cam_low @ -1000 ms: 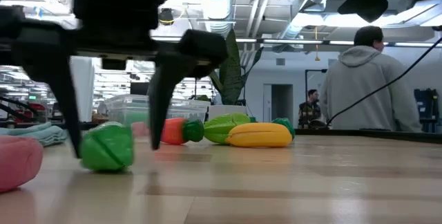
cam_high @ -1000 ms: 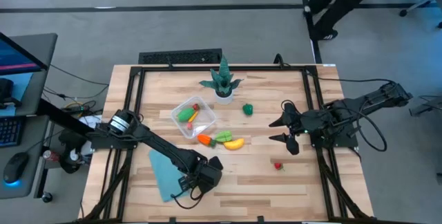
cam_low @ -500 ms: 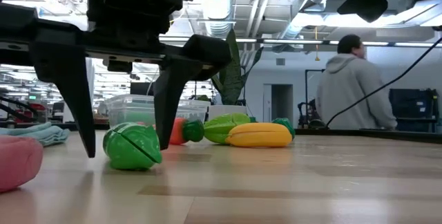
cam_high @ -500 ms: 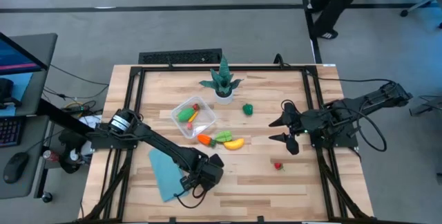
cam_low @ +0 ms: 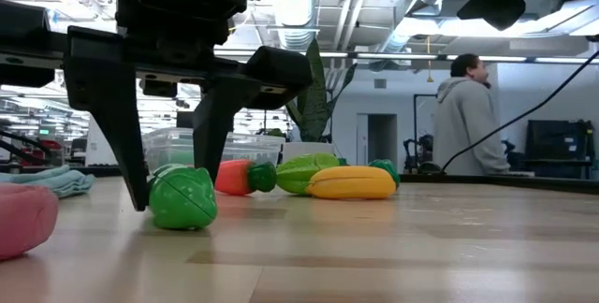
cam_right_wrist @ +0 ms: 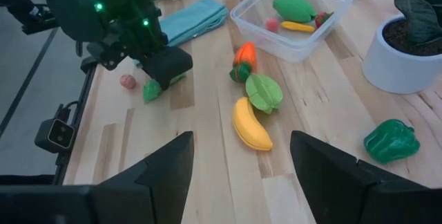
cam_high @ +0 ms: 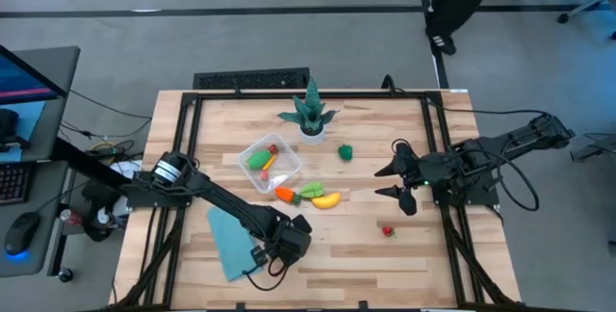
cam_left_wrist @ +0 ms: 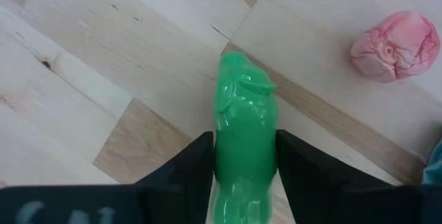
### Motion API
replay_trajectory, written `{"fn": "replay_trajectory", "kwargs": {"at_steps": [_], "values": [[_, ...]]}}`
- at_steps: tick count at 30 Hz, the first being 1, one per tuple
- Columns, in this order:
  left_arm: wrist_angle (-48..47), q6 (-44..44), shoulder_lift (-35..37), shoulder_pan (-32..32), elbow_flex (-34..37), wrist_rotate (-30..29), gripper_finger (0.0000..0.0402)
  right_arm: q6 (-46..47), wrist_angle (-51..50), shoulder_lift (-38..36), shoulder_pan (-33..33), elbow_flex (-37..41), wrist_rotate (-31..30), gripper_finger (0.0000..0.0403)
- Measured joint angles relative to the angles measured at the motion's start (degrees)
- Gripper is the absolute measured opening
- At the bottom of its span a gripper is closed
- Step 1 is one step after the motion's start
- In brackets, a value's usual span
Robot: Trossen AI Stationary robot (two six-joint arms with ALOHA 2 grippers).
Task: Pick and placing Produce into tupperware
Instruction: Put the green peas into the transparent container
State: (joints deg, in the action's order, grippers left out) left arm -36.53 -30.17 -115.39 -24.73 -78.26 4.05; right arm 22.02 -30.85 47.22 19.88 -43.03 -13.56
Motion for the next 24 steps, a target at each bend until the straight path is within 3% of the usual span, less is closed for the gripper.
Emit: {"fn": "replay_trajectory", "kwargs": {"at_steps": [16, 24], "values": [[0.0, 3.8, 0.0, 0.0, 0.0, -1.7, 0.0145, -0.6, 0.0, 0.0, 0.0, 0.0, 0.0, 0.0233], [-2.5, 5.0, 0.0, 0.3, -5.0, -4.7, 0.0146, -0.6, 0.0, 0.0, 0.0, 0.0, 0.0, 0.0233]]}}
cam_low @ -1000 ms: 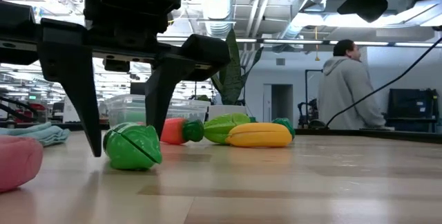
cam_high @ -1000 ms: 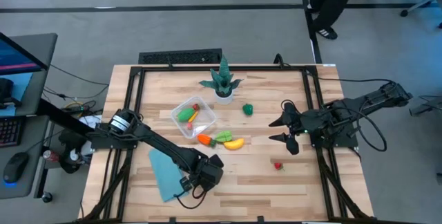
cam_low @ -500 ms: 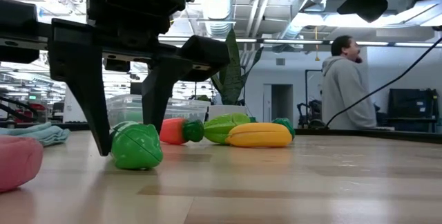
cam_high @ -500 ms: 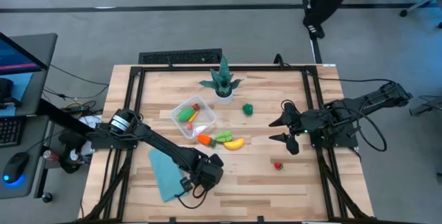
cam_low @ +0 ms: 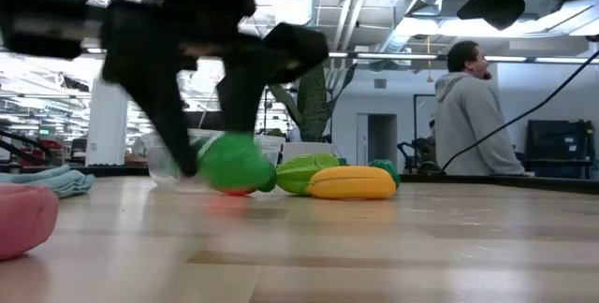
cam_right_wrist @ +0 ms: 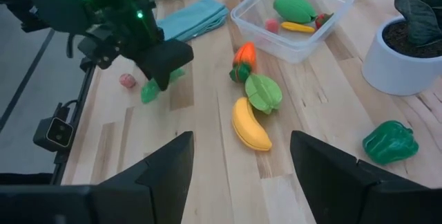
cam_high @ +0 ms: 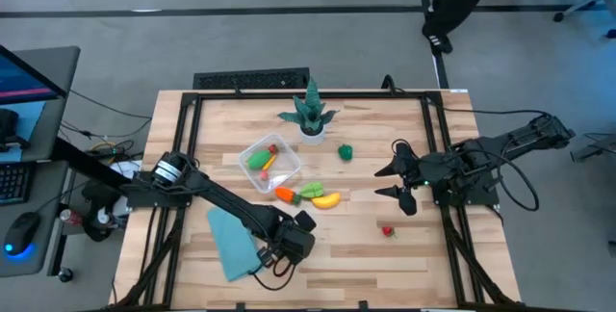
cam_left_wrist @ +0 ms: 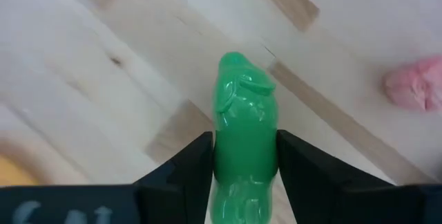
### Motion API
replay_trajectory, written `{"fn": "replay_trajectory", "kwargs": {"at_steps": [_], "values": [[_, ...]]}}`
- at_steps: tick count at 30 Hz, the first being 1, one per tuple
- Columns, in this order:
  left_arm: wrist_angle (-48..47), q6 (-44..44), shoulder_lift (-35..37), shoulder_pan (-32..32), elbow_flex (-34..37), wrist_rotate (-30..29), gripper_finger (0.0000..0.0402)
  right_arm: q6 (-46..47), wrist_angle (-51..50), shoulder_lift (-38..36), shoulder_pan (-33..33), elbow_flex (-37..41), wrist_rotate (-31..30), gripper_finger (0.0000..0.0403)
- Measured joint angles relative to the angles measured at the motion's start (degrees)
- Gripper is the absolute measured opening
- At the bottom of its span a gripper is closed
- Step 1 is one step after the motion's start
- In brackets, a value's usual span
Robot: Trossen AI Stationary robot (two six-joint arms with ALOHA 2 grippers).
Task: Pick and placing Produce into tupperware
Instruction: Put the green peas into the transparent container
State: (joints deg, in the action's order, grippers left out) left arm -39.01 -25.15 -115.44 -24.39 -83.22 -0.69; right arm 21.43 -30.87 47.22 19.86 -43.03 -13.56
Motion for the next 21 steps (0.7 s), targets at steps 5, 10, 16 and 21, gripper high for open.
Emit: {"fn": "replay_trajectory", "kwargs": {"at_steps": [5, 10, 16, 21], "values": [[-4.0, 1.5, 0.0, 1.2, -5.5, -2.2, 0.0146, 0.0, 0.0, 0.0, 0.0, 0.0, 0.0, 0.0233], [-10.4, 3.5, 0.0, 3.7, -11.5, -3.8, 0.0146, 0.0, 0.0, 0.0, 0.0, 0.0, 0.0, 0.0233], [-19.4, 7.6, 0.0, 7.0, -17.7, -4.7, 0.0146, 0.0, 0.0, 0.0, 0.0, 0.0, 0.0, 0.0233], [-26.6, 10.8, 0.0, 9.7, -21.0, -4.8, 0.0146, 0.0, 0.0, 0.0, 0.0, 0.0, 0.0, 0.0233]]}}
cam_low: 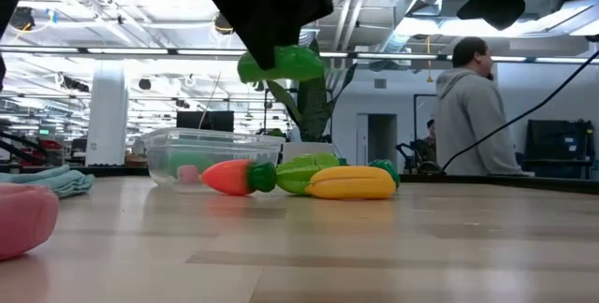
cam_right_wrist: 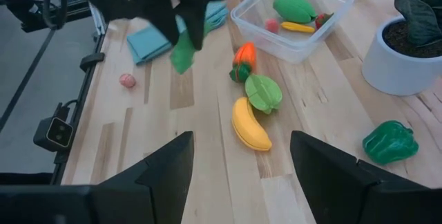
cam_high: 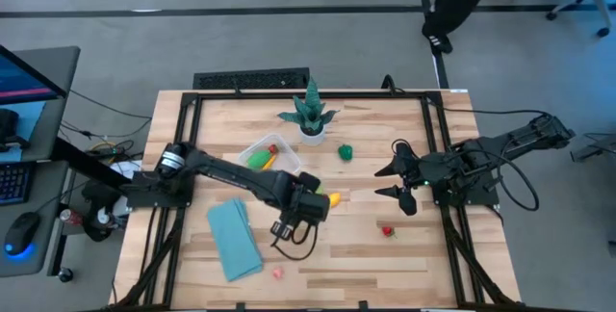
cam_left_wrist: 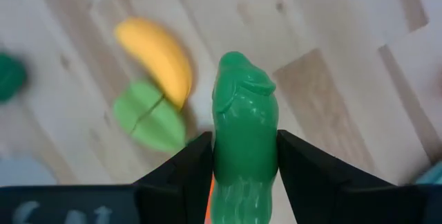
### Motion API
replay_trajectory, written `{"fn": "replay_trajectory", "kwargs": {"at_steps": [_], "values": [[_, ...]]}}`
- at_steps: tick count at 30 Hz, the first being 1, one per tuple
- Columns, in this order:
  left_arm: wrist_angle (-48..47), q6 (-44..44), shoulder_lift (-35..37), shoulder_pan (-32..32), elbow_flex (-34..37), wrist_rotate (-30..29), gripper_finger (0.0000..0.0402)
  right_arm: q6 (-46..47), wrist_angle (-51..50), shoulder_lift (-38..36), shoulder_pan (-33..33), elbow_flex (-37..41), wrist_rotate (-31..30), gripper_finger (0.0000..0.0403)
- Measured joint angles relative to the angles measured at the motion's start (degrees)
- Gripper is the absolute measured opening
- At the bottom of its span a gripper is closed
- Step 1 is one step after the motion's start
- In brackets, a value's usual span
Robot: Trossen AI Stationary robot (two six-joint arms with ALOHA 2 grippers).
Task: Pick and placing Produce into tupperware
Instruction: Put the green peas into the transparent container
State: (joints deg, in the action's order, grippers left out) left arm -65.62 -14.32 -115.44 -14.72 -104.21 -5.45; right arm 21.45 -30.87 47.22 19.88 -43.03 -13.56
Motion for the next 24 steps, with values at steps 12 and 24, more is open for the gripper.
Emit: {"fn": "replay_trajectory", "kwargs": {"at_steps": [12, 24], "values": [[-11.5, 6.0, 0.0, 5.7, -1.0, 0.0, 0.0146, -0.4, 0.0, 0.0, 0.0, 0.0, 0.0, 0.0233], [-18.4, 8.9, 0.6, 11.3, -1.0, -3.3, 0.0146, -0.4, 0.0, 0.0, 0.0, 0.0, 0.0, 0.0233]]}}
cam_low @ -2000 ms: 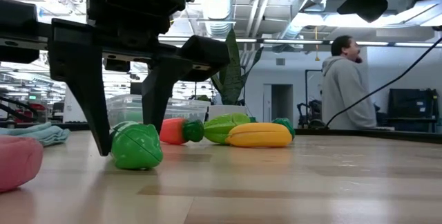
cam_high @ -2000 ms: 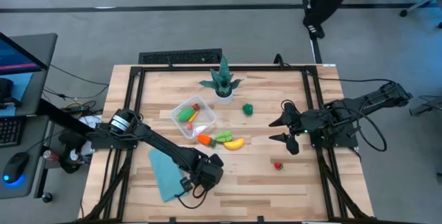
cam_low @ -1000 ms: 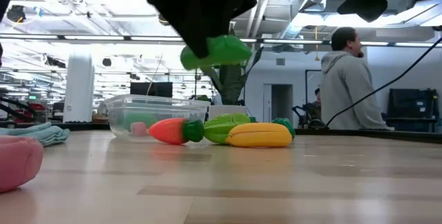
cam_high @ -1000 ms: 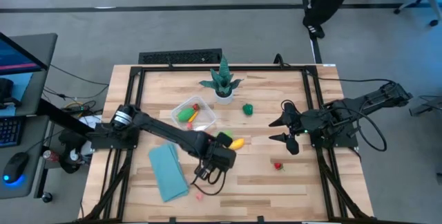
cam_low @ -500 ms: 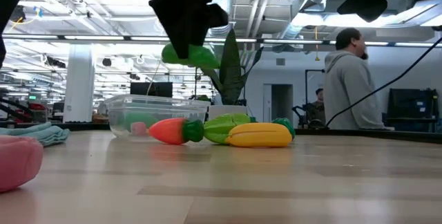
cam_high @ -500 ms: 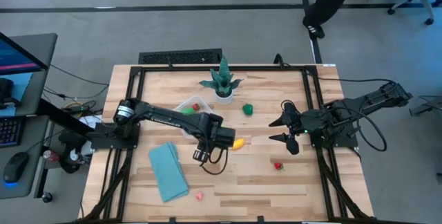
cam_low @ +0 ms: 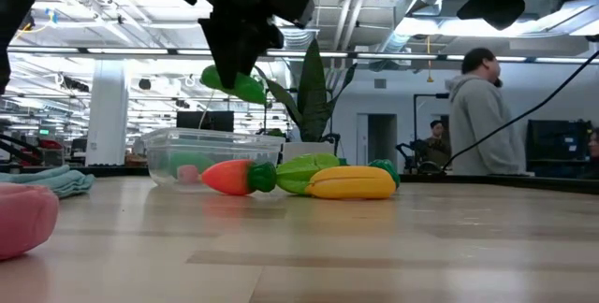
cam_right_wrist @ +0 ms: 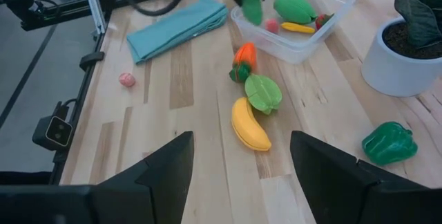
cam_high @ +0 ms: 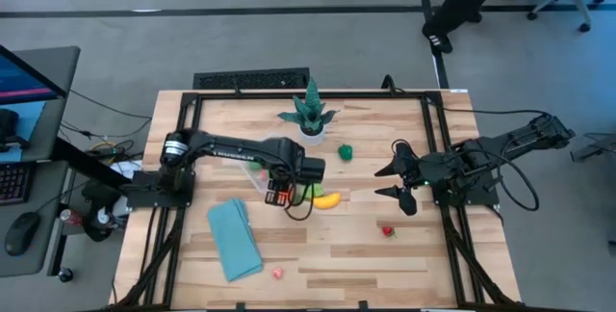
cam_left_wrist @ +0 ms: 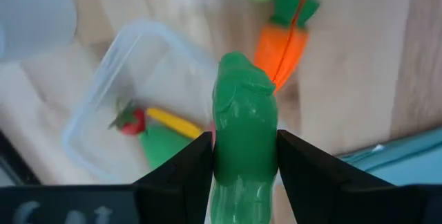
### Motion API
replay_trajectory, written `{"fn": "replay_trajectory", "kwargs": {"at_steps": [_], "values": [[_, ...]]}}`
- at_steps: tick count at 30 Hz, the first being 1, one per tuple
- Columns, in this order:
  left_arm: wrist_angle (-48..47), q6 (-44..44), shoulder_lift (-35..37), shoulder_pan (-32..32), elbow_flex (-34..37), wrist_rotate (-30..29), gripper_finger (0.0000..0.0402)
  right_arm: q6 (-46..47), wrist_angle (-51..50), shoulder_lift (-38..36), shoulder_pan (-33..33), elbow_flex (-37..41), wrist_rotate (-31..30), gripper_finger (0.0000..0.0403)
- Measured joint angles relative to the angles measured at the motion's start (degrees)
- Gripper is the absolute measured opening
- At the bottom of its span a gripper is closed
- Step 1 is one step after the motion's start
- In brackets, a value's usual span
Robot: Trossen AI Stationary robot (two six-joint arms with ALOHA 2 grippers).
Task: Pick and placing Produce into tupperware
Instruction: Put the green peas into the transparent container
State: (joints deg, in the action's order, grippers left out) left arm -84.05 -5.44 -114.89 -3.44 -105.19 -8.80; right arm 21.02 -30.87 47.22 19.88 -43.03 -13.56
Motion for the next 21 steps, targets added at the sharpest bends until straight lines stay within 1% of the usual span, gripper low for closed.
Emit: {"fn": "replay_trajectory", "kwargs": {"at_steps": [6, 13, 21], "values": [[-1.0, 3.7, 0.7, 3.4, 0.0, -2.8, 0.0146, 0.0, 0.0, 0.0, 0.0, 0.0, 0.0, 0.0233], [0.3, 8.6, 0.7, 6.8, 0.0, -2.2, 0.0146, 0.0, 0.0, 0.0, 0.0, 0.0, 0.0, 0.0233], [0.0, 8.6, 0.7, 8.7, 0.9, -1.5, 0.0146, 0.3, 0.0, 0.0, 0.0, 0.0, 0.0, 0.0233]]}}
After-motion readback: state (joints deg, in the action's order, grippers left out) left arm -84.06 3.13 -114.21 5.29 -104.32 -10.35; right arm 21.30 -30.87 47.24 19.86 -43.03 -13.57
